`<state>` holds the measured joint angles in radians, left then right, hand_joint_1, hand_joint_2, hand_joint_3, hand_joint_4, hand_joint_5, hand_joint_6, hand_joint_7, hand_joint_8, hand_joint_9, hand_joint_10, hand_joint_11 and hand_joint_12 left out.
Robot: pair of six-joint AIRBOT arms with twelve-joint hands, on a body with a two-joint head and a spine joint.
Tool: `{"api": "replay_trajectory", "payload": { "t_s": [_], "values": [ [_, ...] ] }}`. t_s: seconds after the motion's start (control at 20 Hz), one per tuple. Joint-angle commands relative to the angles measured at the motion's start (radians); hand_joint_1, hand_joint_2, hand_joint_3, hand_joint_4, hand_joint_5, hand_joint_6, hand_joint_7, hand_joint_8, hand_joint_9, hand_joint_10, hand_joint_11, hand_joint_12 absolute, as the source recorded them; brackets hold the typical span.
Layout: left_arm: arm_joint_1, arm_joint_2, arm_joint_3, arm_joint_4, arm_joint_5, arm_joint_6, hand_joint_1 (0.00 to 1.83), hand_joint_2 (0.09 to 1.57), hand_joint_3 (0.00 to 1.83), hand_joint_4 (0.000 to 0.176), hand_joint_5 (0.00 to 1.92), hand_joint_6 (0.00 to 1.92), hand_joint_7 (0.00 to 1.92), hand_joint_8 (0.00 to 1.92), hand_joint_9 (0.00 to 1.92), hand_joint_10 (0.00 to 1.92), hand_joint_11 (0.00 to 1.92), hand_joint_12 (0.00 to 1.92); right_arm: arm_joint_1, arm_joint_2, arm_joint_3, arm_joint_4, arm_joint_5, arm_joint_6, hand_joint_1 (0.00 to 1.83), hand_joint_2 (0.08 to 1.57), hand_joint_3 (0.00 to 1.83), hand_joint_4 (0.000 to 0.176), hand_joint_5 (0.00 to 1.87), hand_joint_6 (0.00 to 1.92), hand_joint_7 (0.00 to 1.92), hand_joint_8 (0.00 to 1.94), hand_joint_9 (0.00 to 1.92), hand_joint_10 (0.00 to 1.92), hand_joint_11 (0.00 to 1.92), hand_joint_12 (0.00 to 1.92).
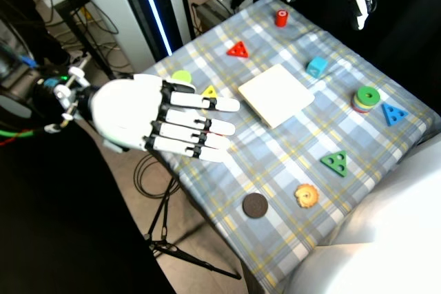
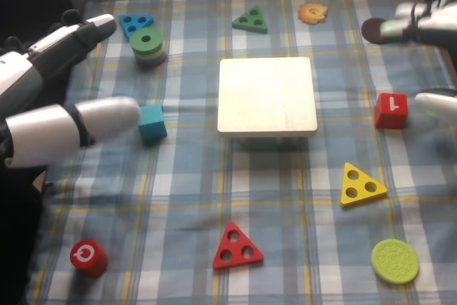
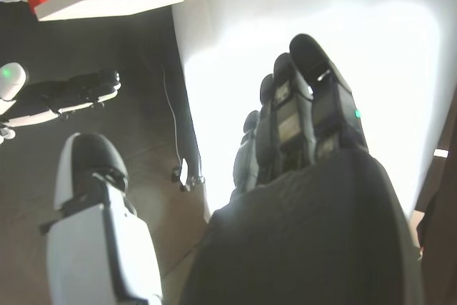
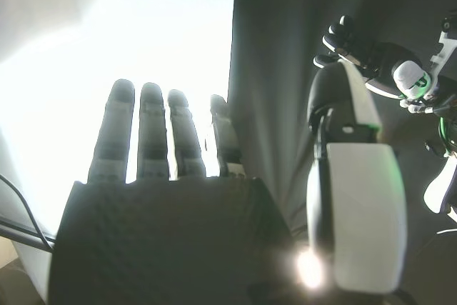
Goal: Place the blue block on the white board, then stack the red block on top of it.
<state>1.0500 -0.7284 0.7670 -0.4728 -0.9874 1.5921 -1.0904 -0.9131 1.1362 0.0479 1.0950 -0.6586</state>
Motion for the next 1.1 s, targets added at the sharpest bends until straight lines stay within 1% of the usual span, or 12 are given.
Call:
{"api": "replay_trajectory", "payload": {
  "t_s": [0.0, 0.1, 0.15, 0.25, 0.4, 0.45, 0.55, 0.7, 0.8, 0.85, 0.9, 1.05],
  "values": [
    [-0.012, 0.004, 0.007, 0.015, -0.115, -0.008, 0.46, 1.04, 0.01, 0.176, 0.13, 0.01, 0.12, 0.0, 0.12, 0.01, 0.0, 0.35, 0.008, 0.001, 0.002, 0.018, 0.121, 0.006, 0.62, 1.25, 0.0, 0.037, 0.53, 0.0, 0.45, 0.0, 0.46, 0.01, 0.21, 0.66],
    [-0.019, 0.001, 0.018, 0.015, -0.098, 0.01, 0.52, 1.02, 0.0, 0.176, 0.13, 0.01, 0.13, 0.0, 0.12, 0.01, 0.01, 0.35, 0.01, 0.001, 0.0, 0.009, 0.122, 0.012, 0.62, 1.25, 0.0, 0.04, 0.53, 0.0, 0.46, 0.0, 0.47, 0.01, 0.21, 0.66],
    [-0.033, -0.005, 0.016, -0.009, -0.087, 0.08, 0.53, 1.0, 0.0, 0.176, 0.15, 0.01, 0.15, 0.01, 0.14, 0.01, 0.01, 0.36, 0.012, 0.001, -0.001, 0.004, 0.125, 0.015, 0.64, 1.25, 0.0, 0.03, 0.53, 0.0, 0.46, 0.0, 0.47, 0.01, 0.22, 0.66],
    [-0.075, -0.032, 0.01, -0.084, -0.053, 0.301, 0.54, 0.98, 0.0, 0.176, 0.17, 0.01, 0.17, 0.01, 0.15, 0.01, 0.02, 0.36, 0.016, 0.001, -0.004, -0.006, 0.134, 0.018, 0.68, 1.25, 0.0, 0.036, 0.53, 0.0, 0.47, 0.0, 0.48, 0.01, 0.22, 0.66],
    [-0.133, -0.086, 0.05, -0.157, 0.032, 0.474, 0.59, 0.97, 0.0, 0.176, 0.19, 0.01, 0.17, 0.0, 0.15, 0.0, 0.0, 0.32, 0.016, 0.001, -0.004, -0.019, 0.14, 0.033, 0.69, 1.26, 0.0, 0.045, 0.52, 0.0, 0.47, 0.0, 0.48, 0.0, 0.26, 0.57],
    [-0.14, -0.097, 0.059, -0.171, 0.045, 0.496, 0.62, 0.96, 0.0, 0.176, 0.19, 0.0, 0.17, 0.0, 0.17, 0.01, 0.01, 0.33, 0.016, 0.001, -0.004, -0.021, 0.14, 0.034, 0.69, 1.26, 0.0, 0.056, 0.53, 0.0, 0.47, 0.0, 0.48, 0.0, 0.25, 0.57],
    [-0.157, -0.122, 0.08, -0.206, 0.074, 0.555, 0.64, 0.95, 0.0, 0.176, 0.23, 0.0, 0.18, 0.0, 0.19, 0.0, 0.02, 0.36, 0.017, 0.002, -0.002, -0.025, 0.14, 0.038, 0.69, 1.26, 0.0, 0.055, 0.53, 0.0, 0.49, 0.01, 0.49, 0.0, 0.25, 0.56],
    [-0.185, -0.162, 0.121, -0.251, 0.136, 0.639, 0.71, 0.93, 0.0, 0.176, 0.36, 0.02, 0.22, 0.01, 0.19, 0.0, 0.0, 0.38, 0.018, 0.002, -0.001, -0.027, 0.14, 0.038, 0.69, 1.27, 0.0, 0.046, 0.53, 0.0, 0.49, 0.0, 0.49, 0.0, 0.29, 0.49],
    [-0.201, -0.188, 0.147, -0.277, 0.172, 0.681, 0.73, 0.93, 0.0, 0.176, 0.47, 0.01, 0.27, 0.01, 0.21, 0.0, 0.0, 0.33, 0.018, 0.002, -0.001, -0.029, 0.14, 0.039, 0.7, 1.28, 0.01, 0.028, 0.53, 0.0, 0.49, 0.0, 0.49, 0.0, 0.28, 0.49],
    [-0.204, -0.195, 0.153, -0.287, 0.179, 0.694, 0.75, 0.93, 0.0, 0.176, 0.5, 0.02, 0.29, 0.01, 0.23, 0.01, 0.0, 0.33, 0.018, 0.002, -0.001, -0.029, 0.14, 0.039, 0.7, 1.28, 0.0, 0.028, 0.54, 0.0, 0.49, 0.0, 0.49, 0.0, 0.28, 0.49],
    [-0.208, -0.206, 0.162, -0.302, 0.186, 0.719, 0.75, 0.93, 0.0, 0.175, 0.55, 0.01, 0.3, 0.0, 0.23, 0.0, 0.0, 0.32, 0.018, 0.002, 0.0, -0.029, 0.14, 0.04, 0.7, 1.28, 0.0, 0.039, 0.54, 0.0, 0.49, 0.0, 0.49, 0.0, 0.27, 0.49],
    [-0.216, -0.225, 0.187, -0.327, 0.211, 0.73, 0.77, 0.93, 0.0, 0.169, 0.6, 0.02, 0.31, 0.01, 0.23, 0.0, 0.0, 0.31, 0.018, 0.002, -0.001, -0.03, 0.14, 0.04, 0.68, 1.28, 0.0, 0.044, 0.55, 0.01, 0.51, 0.01, 0.5, 0.0, 0.27, 0.49]
  ]
}}
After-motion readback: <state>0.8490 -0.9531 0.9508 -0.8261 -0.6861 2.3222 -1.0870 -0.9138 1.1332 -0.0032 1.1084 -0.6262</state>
